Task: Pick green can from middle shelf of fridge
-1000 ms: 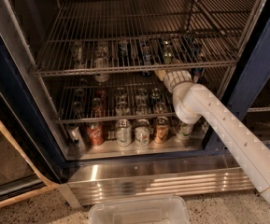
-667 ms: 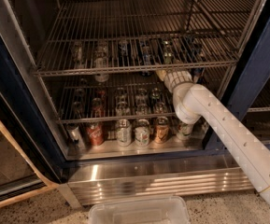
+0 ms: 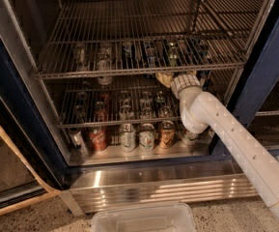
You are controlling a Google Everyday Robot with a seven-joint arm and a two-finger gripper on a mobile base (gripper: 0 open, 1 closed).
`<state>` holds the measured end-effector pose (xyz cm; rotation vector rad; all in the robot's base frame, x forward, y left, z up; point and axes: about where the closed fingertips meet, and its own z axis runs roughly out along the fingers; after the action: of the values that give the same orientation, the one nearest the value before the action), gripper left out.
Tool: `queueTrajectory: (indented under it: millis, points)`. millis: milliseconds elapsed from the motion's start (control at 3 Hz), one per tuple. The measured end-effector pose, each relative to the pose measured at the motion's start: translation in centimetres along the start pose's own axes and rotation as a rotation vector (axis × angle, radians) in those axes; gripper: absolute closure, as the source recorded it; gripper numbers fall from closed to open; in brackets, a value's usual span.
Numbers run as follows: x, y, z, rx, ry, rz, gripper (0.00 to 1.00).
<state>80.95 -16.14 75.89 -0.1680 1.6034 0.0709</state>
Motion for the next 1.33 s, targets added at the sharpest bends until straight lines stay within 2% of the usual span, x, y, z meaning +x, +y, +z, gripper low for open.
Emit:
queueTrajectory:
  millis: [667, 1000, 1333]
  points:
    - [-0.1, 2.4, -4.1, -0.013, -0.039, 0.037, 0.30]
    - [-0.2, 2.7, -4.2, -0.017, -0.041, 0.036, 0.00]
    - [-0.2, 2.7, -4.2, -0.017, -0.041, 0.036, 0.15]
